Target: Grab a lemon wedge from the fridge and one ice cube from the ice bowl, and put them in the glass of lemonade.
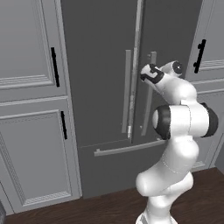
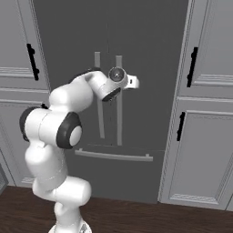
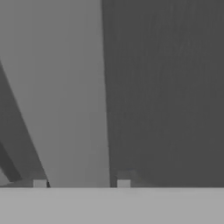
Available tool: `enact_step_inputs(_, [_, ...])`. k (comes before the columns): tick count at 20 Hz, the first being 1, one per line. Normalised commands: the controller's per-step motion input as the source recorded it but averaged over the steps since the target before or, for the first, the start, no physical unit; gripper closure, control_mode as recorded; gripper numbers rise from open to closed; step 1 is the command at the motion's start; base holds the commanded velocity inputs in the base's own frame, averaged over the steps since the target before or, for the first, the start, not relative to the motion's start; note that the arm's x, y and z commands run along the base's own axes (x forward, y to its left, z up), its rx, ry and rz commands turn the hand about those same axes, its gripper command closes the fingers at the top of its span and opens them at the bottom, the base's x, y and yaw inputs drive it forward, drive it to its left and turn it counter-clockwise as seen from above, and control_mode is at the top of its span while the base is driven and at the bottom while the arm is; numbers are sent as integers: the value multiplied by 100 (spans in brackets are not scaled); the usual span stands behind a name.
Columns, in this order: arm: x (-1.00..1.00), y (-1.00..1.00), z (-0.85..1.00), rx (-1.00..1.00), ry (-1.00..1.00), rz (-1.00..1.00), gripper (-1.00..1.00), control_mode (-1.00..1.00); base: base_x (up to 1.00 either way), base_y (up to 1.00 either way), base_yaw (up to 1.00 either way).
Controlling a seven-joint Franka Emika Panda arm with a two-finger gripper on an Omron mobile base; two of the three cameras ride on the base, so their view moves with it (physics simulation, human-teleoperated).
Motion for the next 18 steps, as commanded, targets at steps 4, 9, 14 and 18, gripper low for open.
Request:
enact_step_inputs(4, [-100,-96,25,4,12,0,100,-100,0,0,0])
enact_step_inputs(9, [-93,-100,18,6,6,0,100,-100,0,0,0])
enact_step_inputs(14, [-91,-100,18,7,5,0,100,-100,0,0,0])
enact_step_inputs(18, [-83,-100,26,9,10,0,100,-100,0,0,0])
